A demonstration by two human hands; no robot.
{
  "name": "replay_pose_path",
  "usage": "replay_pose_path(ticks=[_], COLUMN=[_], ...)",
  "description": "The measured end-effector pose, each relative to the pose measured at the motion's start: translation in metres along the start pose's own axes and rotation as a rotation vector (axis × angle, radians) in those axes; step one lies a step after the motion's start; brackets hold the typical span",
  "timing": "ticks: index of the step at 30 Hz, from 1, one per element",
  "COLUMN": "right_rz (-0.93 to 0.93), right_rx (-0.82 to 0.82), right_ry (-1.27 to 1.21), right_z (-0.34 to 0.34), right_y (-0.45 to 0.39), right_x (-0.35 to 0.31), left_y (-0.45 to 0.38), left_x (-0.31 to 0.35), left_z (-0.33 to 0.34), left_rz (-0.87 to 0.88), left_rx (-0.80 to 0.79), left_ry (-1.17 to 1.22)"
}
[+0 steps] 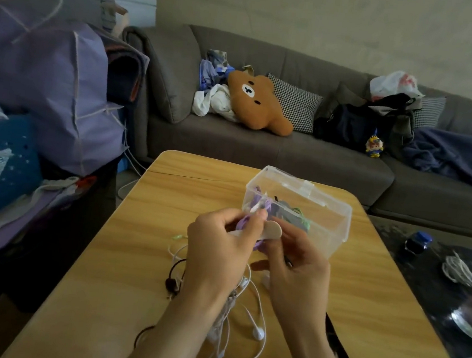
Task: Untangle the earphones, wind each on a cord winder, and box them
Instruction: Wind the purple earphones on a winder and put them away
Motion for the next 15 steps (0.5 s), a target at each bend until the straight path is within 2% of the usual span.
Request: replay_pose_path(ticks=[2,7,11,15], right_rz=[0.003,-0.012,0.029,0.066], right_rx=[0.026,0.055,0.086,0.036], right_ry=[-0.023,-0.003,-0.003,-0.088], right_z=[-0.003,-0.003,-0.012,-0.011], right_y=[0.001,0.002,0.001,-0.001], right_x=[0.002,0.004,0.004,0.000], left_y=[-0.001,-0.002,0.001,0.001], left_x=[-0.004,-0.002,0.004,-0.002], left_z=[0.001,0.008,0.025,0.024], left_rz=[-0.034,0.016,0.103,0.019], left_rx=[-0.010,-0.078,-0.245,-0.227], left_ry=[-0.013,-0.025,-0.159,-0.093])
Point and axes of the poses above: each hand's wrist, its own y-axis away from the middle knuckle, its own z-axis out of the palm, x = y × z, the point moved 10 cm from there along -y, towards the middle knuckle, and after that the axes turned 6 degrees about -y, right-handed, at the moved point
